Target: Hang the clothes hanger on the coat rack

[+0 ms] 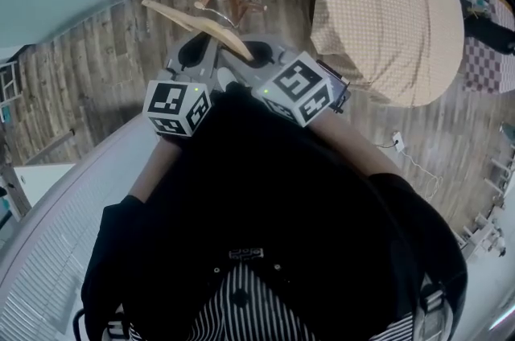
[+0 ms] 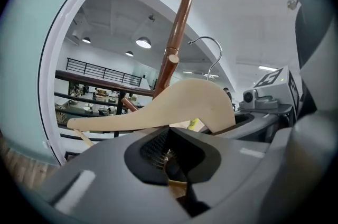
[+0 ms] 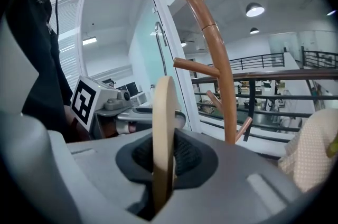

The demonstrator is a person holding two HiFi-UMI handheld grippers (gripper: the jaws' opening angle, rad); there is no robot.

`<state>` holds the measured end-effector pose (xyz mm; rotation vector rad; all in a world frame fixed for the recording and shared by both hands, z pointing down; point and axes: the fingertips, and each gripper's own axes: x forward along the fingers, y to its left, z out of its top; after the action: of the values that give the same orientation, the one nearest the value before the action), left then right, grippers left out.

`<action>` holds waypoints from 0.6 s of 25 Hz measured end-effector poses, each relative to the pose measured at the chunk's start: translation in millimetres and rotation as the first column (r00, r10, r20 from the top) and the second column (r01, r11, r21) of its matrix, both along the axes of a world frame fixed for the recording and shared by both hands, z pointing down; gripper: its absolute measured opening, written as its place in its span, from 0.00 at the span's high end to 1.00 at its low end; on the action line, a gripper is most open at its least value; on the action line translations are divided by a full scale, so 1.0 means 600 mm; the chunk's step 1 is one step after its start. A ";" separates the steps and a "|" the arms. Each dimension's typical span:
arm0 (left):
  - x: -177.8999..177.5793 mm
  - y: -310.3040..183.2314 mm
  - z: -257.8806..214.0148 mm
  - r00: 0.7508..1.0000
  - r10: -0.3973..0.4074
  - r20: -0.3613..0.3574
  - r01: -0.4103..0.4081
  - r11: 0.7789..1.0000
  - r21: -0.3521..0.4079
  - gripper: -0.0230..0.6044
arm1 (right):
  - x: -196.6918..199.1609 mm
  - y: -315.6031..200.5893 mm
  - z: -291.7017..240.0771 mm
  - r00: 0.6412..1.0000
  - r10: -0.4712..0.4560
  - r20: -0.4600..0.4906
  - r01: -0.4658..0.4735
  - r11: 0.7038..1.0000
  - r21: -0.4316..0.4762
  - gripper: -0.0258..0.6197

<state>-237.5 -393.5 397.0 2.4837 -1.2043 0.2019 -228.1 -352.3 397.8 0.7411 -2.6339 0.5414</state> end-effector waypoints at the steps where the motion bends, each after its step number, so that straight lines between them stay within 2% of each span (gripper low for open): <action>1: -0.005 -0.002 -0.002 1.000 0.011 -0.007 -0.011 1.000 0.000 0.96 | -0.003 -0.003 -0.001 1.000 0.001 0.003 -0.001 1.000 -0.003 0.91; 6: -0.021 -0.014 -0.007 0.998 0.056 0.009 -0.056 0.998 0.006 0.96 | -0.005 -0.027 0.001 0.999 0.034 -0.015 -0.035 0.999 -0.024 0.91; 10: -0.020 -0.037 -0.010 0.999 0.047 0.003 -0.047 0.999 0.010 0.96 | 0.003 -0.054 0.002 0.998 0.053 -0.015 -0.054 0.998 -0.036 0.91; 15: -0.020 -0.044 -0.014 0.999 0.043 -0.008 -0.043 0.999 0.003 0.96 | 0.000 -0.058 -0.004 0.999 0.032 -0.034 -0.033 0.999 -0.021 0.91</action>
<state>-249.3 -420.0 388.6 2.5120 -1.1491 0.2020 -227.9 -386.9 395.6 0.7803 -2.5852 0.5611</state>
